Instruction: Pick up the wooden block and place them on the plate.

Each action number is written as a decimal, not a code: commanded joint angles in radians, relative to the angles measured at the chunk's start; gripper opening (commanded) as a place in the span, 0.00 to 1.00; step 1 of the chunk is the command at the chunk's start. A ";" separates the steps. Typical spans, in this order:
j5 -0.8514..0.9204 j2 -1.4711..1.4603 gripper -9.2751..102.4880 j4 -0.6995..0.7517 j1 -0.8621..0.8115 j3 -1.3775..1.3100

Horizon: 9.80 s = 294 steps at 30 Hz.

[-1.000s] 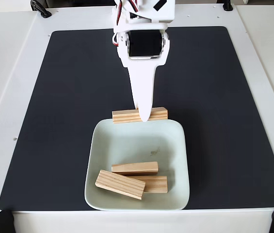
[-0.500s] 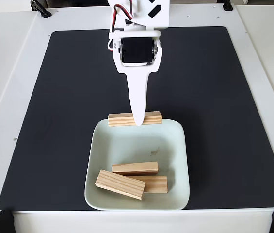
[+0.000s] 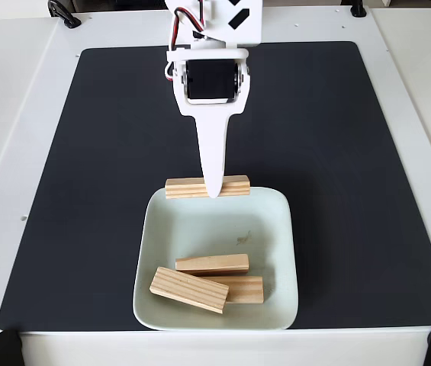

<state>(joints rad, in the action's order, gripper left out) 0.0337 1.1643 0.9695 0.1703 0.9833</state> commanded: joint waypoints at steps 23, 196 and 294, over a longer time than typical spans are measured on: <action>-0.008 0.026 0.07 -0.005 0.014 -0.031; -0.067 2.210 0.08 -0.146 -0.006 2.164; -0.067 2.210 0.08 -0.146 -0.006 2.164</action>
<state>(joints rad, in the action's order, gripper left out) -0.0414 3.3686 0.8207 0.1641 3.1539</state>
